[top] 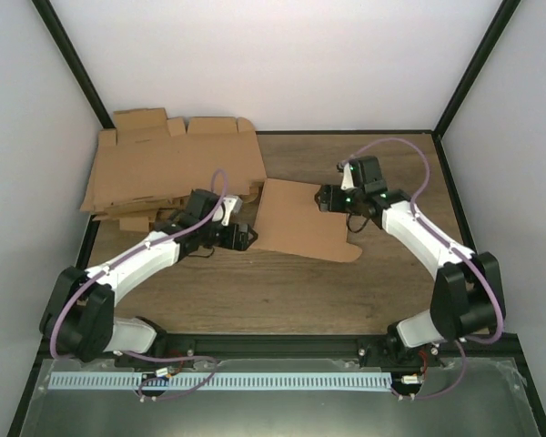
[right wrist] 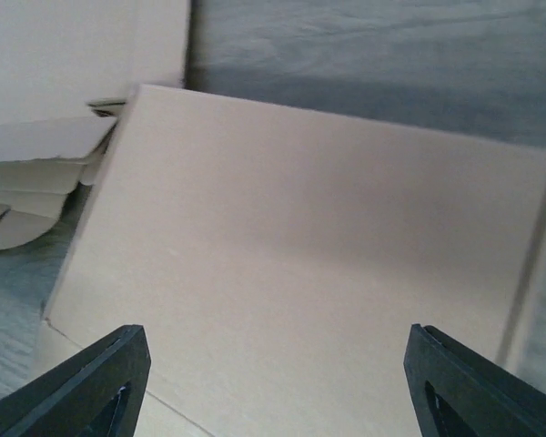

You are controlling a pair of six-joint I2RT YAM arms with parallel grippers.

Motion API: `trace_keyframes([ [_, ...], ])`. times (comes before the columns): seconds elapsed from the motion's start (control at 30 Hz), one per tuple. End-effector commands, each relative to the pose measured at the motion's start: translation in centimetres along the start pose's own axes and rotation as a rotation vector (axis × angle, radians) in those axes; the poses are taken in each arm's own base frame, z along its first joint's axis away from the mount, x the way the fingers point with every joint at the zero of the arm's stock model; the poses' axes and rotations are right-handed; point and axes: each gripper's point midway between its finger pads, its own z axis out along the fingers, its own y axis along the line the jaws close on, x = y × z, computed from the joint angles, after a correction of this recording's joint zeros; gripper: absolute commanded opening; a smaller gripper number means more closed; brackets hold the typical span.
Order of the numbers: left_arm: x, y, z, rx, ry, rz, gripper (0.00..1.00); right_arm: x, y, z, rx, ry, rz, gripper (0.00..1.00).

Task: Fold the paper box

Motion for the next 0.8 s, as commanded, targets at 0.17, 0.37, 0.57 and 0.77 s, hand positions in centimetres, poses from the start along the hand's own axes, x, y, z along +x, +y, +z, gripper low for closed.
trace_keyframes([
  [0.17,1.4,-2.7,1.2,0.081,-0.005,0.197,0.85,-5.4,2.9,4.6,-0.237,0.037,-0.147,0.82],
  [0.37,2.5,-3.5,0.3,0.094,-0.018,0.171,0.85,-7.6,1.1,9.2,-0.248,0.069,-0.207,0.82],
  [0.57,3.3,-3.9,-0.7,0.118,-0.009,0.132,0.86,-9.5,0.3,12.9,-0.305,0.073,-0.296,0.84],
  [0.77,4.1,-5.3,-1.7,0.196,0.01,0.149,0.87,-8.1,0.9,15.7,-0.444,0.147,-0.379,0.78],
])
